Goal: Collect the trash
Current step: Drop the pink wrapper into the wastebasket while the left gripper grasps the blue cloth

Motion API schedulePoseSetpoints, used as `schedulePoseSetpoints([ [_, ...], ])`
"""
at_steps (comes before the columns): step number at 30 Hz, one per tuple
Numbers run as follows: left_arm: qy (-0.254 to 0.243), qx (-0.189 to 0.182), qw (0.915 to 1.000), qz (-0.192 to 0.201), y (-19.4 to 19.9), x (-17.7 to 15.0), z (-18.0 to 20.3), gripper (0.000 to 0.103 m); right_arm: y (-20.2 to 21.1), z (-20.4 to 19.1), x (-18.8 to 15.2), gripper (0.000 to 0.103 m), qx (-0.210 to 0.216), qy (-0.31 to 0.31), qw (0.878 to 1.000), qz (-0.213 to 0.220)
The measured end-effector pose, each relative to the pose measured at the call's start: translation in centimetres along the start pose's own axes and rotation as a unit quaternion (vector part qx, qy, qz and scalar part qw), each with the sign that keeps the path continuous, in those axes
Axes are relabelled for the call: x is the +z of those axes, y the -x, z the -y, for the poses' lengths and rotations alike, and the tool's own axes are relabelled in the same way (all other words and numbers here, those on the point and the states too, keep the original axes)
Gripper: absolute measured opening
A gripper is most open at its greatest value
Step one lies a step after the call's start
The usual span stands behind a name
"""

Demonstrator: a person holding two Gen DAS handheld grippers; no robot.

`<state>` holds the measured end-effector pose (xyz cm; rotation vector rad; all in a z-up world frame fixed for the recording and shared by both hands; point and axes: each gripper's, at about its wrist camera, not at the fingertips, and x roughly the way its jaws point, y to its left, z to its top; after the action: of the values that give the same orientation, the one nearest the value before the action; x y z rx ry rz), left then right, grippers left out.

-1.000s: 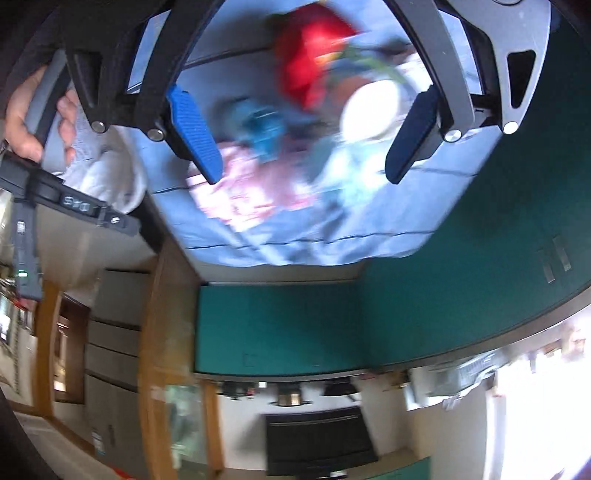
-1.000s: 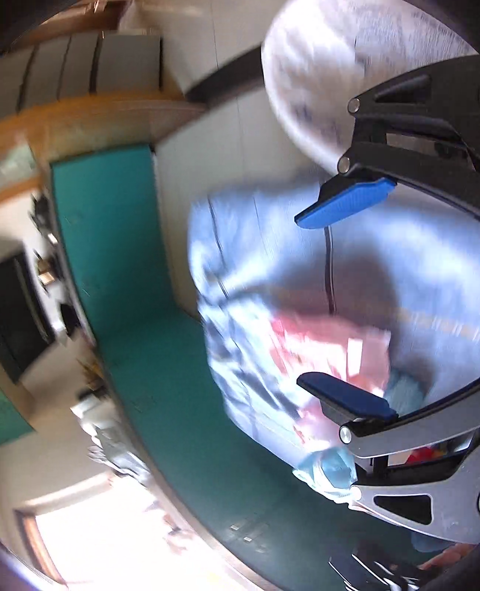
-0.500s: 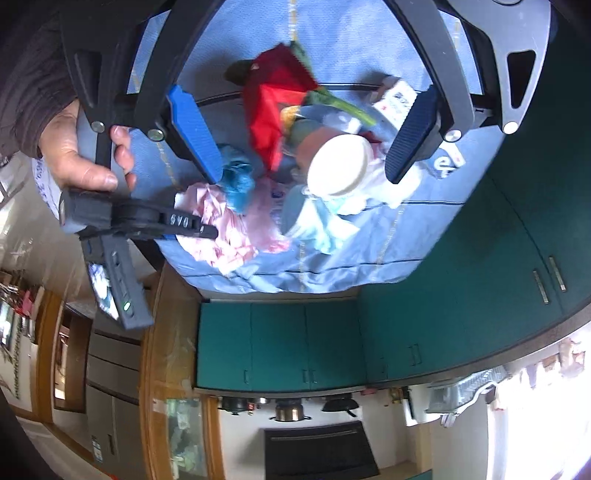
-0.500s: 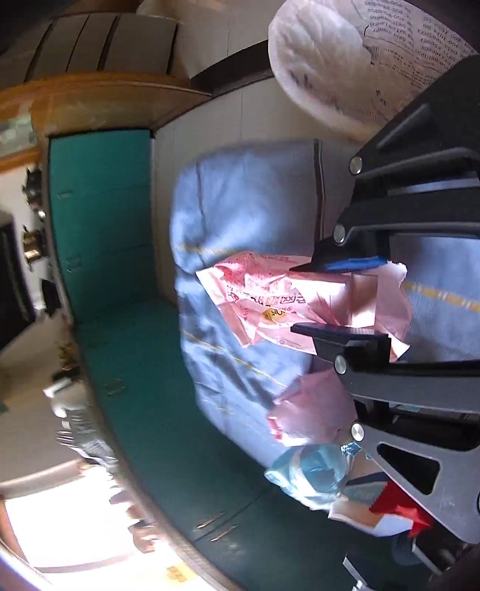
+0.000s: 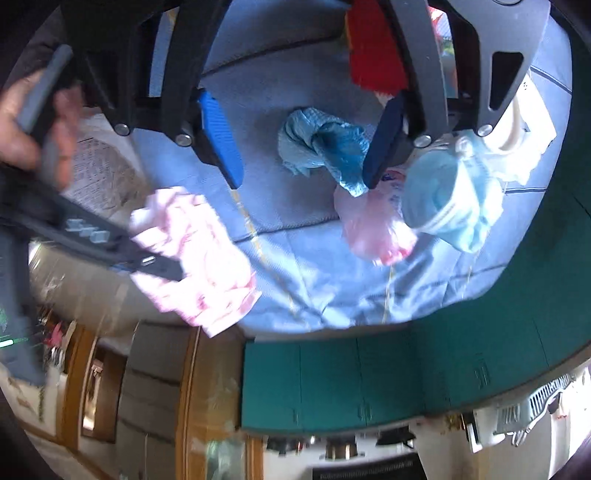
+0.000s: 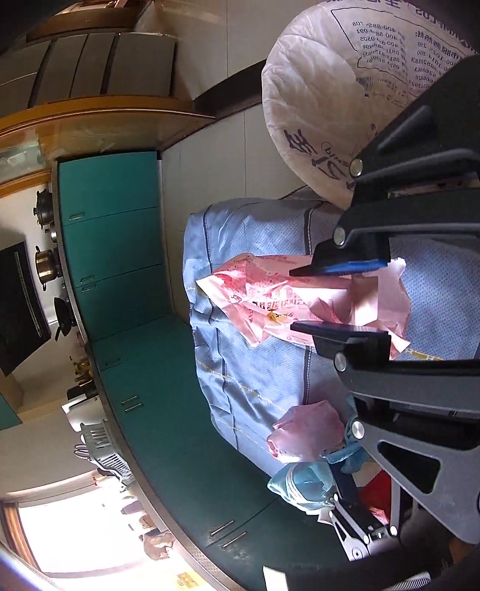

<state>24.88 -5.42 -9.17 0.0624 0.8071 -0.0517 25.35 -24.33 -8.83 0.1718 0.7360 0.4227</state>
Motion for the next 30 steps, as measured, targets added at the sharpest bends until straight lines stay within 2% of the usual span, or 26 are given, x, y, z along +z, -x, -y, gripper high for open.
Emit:
schedulePoseSetpoints([
  [7,0.02,0.006,0.9982,-0.056,-3.0,-0.8,-0.8,0.068,-1.5,-1.3,-0.8,0.023,0.004,0.026,0.999,-0.031],
  [9,0.023,0.008,0.9977,-0.063,-3.4,-1.0,-0.9,0.061,-1.9,-1.8,-1.1,0.024,0.007,0.031,0.999,-0.038],
  [10,0.027,0.004,0.9975,-0.065,-3.5,-1.1,-1.1,0.048,-2.2,-1.7,-1.1,0.025,0.007,0.032,0.999,-0.042],
  [11,0.033,-0.001,0.9974,-0.064,-3.4,-1.1,-1.2,0.046,-2.3,-2.0,-1.4,0.026,0.005,0.032,0.999,-0.043],
  [12,0.04,-0.003,0.9974,-0.06,-3.2,-1.2,-1.3,0.044,-2.6,-2.1,-1.5,0.031,0.003,0.033,0.998,-0.046],
  [13,0.044,-0.002,0.9976,-0.054,-2.9,-1.2,-1.5,0.043,-2.8,-2.4,-1.8,0.046,-0.001,0.032,0.998,-0.049],
  [15,0.05,-0.007,0.9979,-0.04,-1.9,-1.4,-1.6,0.041,-3.4,-2.3,-1.9,0.067,-0.022,0.03,0.998,-0.054],
  [20,0.053,-0.005,0.9986,-0.004,1.1,-1.3,-1.8,0.04,-5.0,-3.1,-2.6,0.068,-0.049,0.052,0.995,-0.07],
  [22,0.052,-0.012,0.9986,0.005,2.1,-1.2,-1.9,0.04,-5.4,-3.7,-2.9,0.072,-0.066,0.073,0.993,-0.071],
  [26,0.05,-0.012,0.9986,0.014,3.2,-1.4,-1.9,0.04,-5.8,-4.3,-3.2,0.073,-0.071,0.094,0.99,-0.074],
  [27,0.05,-0.013,0.9986,0.013,3.2,-1.3,-1.9,0.04,-5.8,-4.6,-3.4,0.07,-0.069,0.096,0.99,-0.075],
  [30,0.05,-0.014,0.9986,0.014,3.6,-1.4,-1.5,0.04,-5.7,-4.9,-3.6,0.049,-0.056,0.104,0.99,-0.076],
])
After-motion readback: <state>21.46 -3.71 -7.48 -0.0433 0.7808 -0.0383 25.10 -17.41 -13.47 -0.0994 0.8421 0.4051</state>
